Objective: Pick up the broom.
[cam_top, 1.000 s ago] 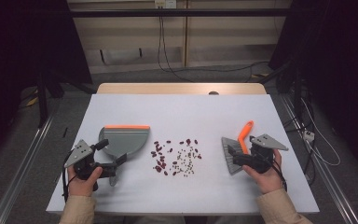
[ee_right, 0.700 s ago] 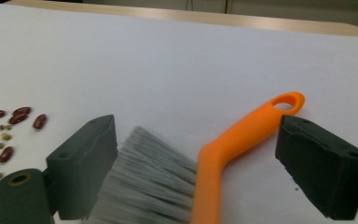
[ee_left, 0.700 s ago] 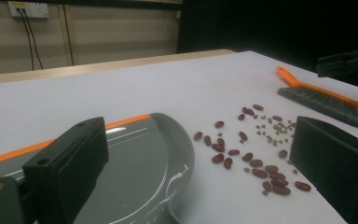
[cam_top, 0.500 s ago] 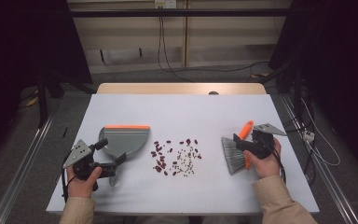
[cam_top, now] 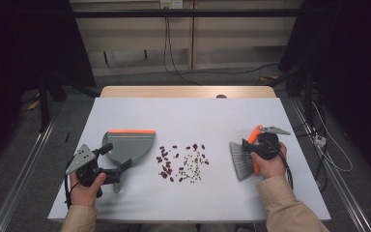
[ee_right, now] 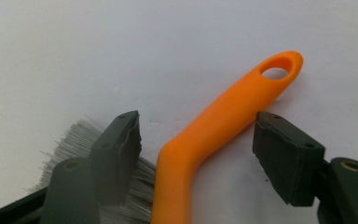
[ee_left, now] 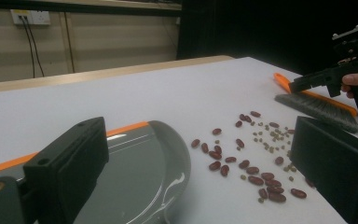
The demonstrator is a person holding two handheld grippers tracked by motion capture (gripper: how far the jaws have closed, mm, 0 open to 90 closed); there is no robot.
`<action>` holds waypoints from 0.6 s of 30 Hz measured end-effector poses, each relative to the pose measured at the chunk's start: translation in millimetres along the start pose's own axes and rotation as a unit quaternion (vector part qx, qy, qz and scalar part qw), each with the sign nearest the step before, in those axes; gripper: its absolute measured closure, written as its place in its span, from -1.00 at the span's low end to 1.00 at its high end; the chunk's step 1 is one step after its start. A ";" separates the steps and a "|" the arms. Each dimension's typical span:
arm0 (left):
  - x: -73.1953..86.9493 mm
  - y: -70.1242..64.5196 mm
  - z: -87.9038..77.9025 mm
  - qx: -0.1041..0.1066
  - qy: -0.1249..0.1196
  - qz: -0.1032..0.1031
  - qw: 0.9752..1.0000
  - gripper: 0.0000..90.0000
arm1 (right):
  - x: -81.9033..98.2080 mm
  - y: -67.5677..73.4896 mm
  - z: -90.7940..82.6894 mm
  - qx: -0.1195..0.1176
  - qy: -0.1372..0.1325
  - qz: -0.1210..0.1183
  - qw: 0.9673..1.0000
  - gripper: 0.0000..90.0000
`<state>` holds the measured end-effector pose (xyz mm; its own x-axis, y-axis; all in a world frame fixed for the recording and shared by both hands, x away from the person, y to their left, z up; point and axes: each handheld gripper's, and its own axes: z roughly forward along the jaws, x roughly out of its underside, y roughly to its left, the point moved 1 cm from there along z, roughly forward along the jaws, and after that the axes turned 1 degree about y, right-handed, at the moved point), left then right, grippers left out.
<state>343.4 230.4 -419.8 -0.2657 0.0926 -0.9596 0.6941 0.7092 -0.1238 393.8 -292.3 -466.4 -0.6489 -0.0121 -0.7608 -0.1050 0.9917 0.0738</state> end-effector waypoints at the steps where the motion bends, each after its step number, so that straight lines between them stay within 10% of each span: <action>1: 0.3 -0.1 -0.1 0.000 0.000 -0.002 1.000 -0.90 | -0.5 -0.6 2.7 -0.003 0.000 0.005 1.000 -0.24; 18: 0.6 -0.8 1.2 0.005 0.003 0.000 1.000 -0.90 | -8.6 5.9 12.5 0.020 0.055 -0.025 0.998 -0.04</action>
<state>343.5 229.0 -420.6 -0.2699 0.0963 -0.9580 0.7006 0.7021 -0.1268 408.2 -284.7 -467.6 -0.7228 -0.0736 -0.6871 -0.1102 0.9939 0.0094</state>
